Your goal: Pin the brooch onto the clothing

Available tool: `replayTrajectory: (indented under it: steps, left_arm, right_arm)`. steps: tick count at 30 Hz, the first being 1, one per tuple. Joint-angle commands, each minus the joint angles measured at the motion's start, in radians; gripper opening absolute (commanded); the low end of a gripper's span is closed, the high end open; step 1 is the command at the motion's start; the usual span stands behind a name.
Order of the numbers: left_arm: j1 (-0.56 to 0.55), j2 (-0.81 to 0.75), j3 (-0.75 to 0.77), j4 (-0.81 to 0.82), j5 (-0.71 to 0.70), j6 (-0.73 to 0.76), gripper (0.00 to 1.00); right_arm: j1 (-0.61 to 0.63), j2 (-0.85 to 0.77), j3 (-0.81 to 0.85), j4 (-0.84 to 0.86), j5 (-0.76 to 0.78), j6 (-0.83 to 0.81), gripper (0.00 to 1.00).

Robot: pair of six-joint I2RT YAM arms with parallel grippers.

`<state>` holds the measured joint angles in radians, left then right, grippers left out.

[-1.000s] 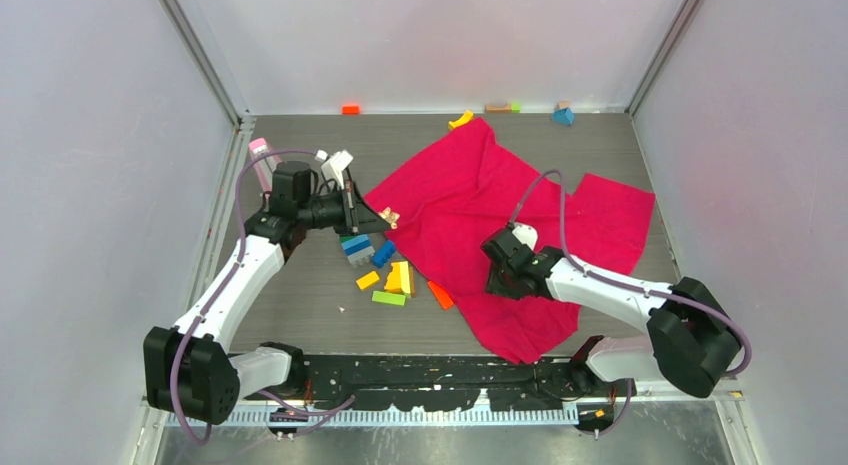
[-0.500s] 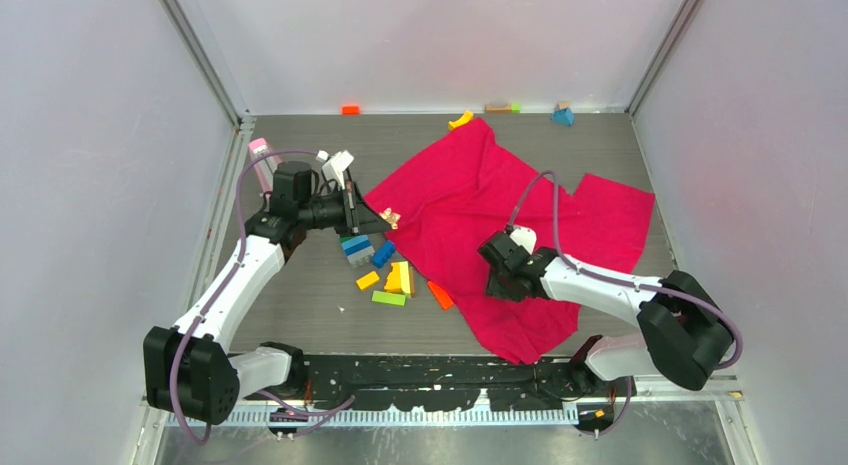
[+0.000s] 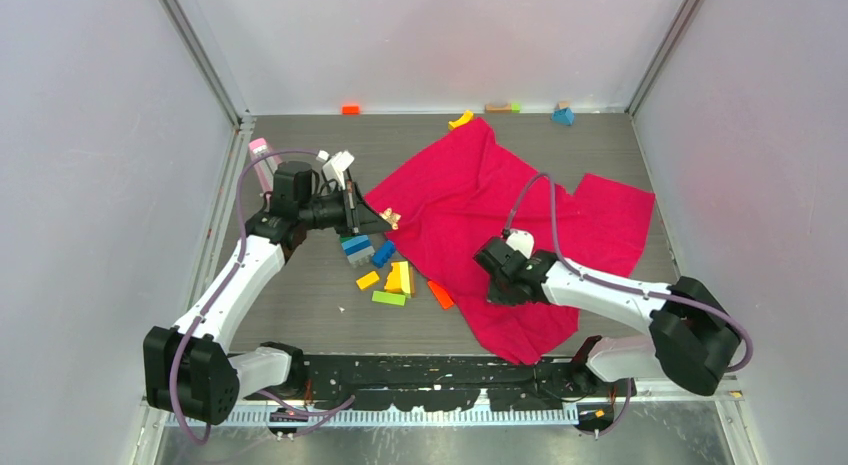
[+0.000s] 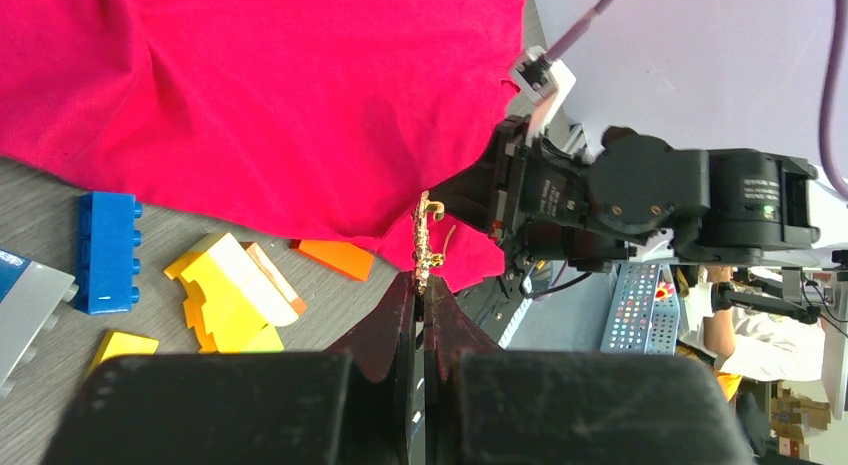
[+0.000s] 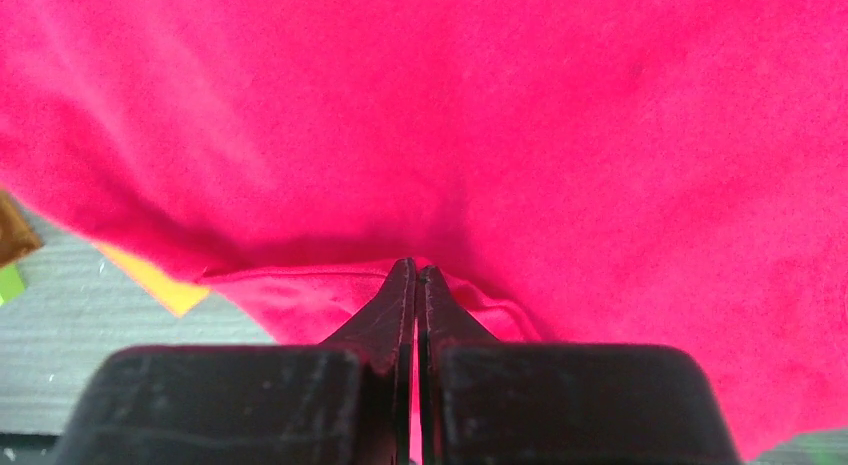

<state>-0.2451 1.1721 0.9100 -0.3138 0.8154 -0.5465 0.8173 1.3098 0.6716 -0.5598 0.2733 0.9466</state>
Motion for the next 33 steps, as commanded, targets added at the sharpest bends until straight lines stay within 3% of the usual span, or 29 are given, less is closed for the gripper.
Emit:
replayTrajectory:
  steps: [1, 6, 13, 18, 25, 27, 33]
  left_arm:
    - [-0.005, -0.026, 0.012, 0.025, 0.028, -0.005, 0.0]
    - [-0.008, -0.028, 0.012, 0.026, 0.032, -0.005, 0.0]
    - [-0.011, -0.026, 0.012, 0.025, 0.03, -0.006, 0.0]
    - [-0.013, -0.022, 0.01, 0.025, 0.031, -0.005, 0.0]
    - [-0.017, -0.017, 0.01, 0.025, 0.03, -0.005, 0.0]
    - [-0.019, -0.015, 0.01, 0.025, 0.031, -0.005, 0.0]
    - [-0.02, -0.011, 0.01, 0.024, 0.028, -0.004, 0.0]
  right_arm:
    - [0.081, -0.084, 0.065, -0.11, 0.057, 0.066, 0.01]
    - [0.169, -0.114, 0.073, -0.191, 0.092, 0.155, 0.01]
    - [0.383, -0.092, 0.119, -0.16, 0.126, 0.276, 0.01]
    - [0.514, 0.019, 0.168, -0.079, 0.155, 0.331, 0.01]
    - [0.594, 0.205, 0.272, -0.002, 0.135, 0.34, 0.01]
    - [0.603, 0.234, 0.295, 0.019, 0.127, 0.327, 0.09]
    - [0.615, 0.226, 0.348, 0.0, 0.149, 0.282, 0.46]
